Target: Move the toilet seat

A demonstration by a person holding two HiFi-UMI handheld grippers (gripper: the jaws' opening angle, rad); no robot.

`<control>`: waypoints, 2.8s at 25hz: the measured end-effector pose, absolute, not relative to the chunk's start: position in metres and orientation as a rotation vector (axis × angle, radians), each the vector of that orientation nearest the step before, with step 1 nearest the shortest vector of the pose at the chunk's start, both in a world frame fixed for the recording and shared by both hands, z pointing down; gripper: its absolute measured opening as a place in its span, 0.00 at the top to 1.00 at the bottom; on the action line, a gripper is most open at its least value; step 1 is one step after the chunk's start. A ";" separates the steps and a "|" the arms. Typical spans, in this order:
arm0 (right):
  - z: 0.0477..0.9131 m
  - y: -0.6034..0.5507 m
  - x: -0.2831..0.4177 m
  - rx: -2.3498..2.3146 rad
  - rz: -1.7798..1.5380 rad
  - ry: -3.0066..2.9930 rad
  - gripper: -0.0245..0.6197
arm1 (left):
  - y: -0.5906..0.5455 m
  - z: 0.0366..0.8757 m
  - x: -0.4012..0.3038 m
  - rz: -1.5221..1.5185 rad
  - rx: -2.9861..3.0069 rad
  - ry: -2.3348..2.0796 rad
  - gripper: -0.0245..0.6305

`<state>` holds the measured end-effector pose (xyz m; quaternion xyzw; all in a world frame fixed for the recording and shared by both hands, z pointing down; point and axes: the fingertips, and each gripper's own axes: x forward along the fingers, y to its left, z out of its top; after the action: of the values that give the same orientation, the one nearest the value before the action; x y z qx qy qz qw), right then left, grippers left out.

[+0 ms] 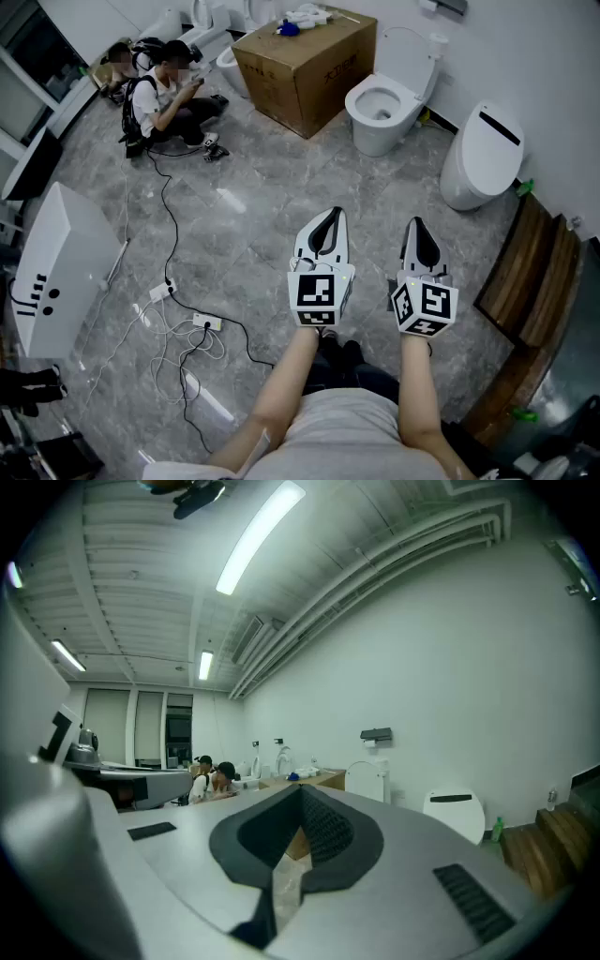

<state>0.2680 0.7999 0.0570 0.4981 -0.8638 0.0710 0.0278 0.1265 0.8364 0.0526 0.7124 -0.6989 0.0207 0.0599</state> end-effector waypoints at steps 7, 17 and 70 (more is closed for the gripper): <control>0.060 0.791 0.256 1.523 0.215 -2.660 0.94 | 0.828 0.052 0.118 0.057 2.165 -2.121 0.94; 0.068 0.774 0.232 1.520 0.253 -2.650 0.94 | 0.815 0.057 0.090 0.051 2.144 -2.106 0.94; 0.120 0.470 0.180 1.463 0.393 -2.576 0.94 | 0.532 0.101 0.015 0.157 2.002 -2.116 0.94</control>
<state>0.1800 0.4698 0.1198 0.4883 -0.8594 0.1311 0.0765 0.0146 0.5317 0.1007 0.6819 -0.7209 0.0534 0.1121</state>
